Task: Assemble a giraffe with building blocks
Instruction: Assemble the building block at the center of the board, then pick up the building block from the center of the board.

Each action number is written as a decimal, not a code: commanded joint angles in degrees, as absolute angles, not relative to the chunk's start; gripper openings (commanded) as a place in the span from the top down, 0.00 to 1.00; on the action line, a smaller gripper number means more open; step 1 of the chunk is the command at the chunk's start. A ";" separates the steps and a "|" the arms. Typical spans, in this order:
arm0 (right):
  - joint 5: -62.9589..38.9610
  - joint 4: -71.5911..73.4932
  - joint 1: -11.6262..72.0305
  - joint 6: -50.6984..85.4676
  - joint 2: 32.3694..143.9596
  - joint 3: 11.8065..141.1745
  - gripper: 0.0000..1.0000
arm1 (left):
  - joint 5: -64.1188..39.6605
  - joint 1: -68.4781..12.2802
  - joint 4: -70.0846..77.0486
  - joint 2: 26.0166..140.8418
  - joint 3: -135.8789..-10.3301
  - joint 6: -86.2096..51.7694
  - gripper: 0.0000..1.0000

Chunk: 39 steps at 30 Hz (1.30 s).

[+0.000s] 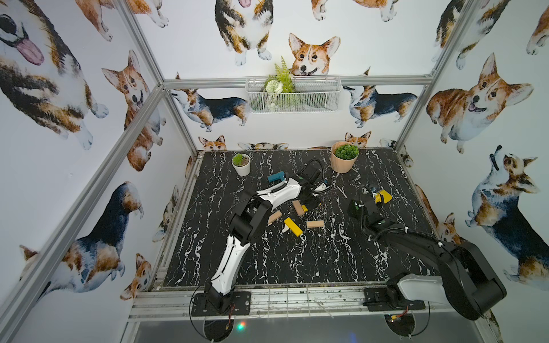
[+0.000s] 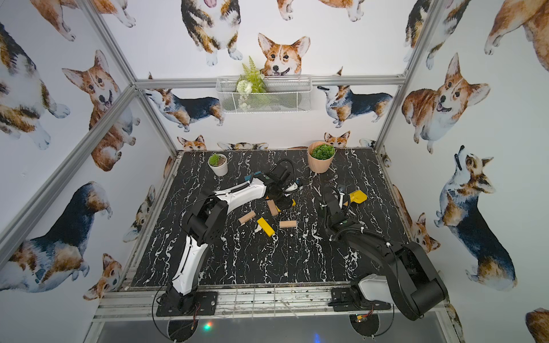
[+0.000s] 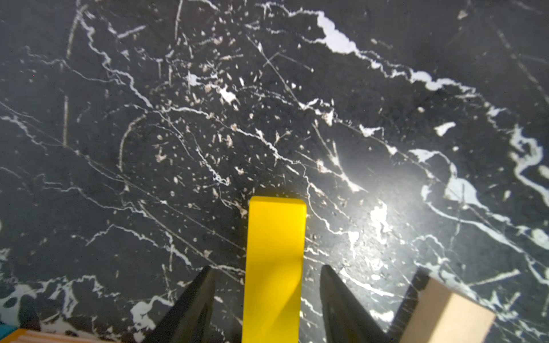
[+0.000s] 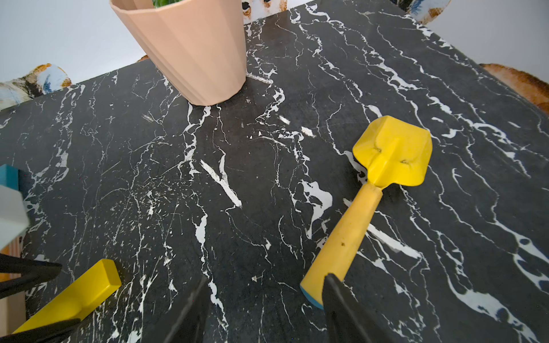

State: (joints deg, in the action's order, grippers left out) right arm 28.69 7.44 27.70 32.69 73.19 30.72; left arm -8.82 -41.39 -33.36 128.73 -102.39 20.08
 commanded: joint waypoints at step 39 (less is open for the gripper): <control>32.59 4.66 27.44 34.87 77.30 34.15 0.36 | 19.08 -51.89 -45.48 109.09 -77.69 -65.15 0.15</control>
State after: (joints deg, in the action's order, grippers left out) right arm 31.70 5.19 27.59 33.54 77.23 33.67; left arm 20.67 -51.70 -45.04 106.96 -75.90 -61.91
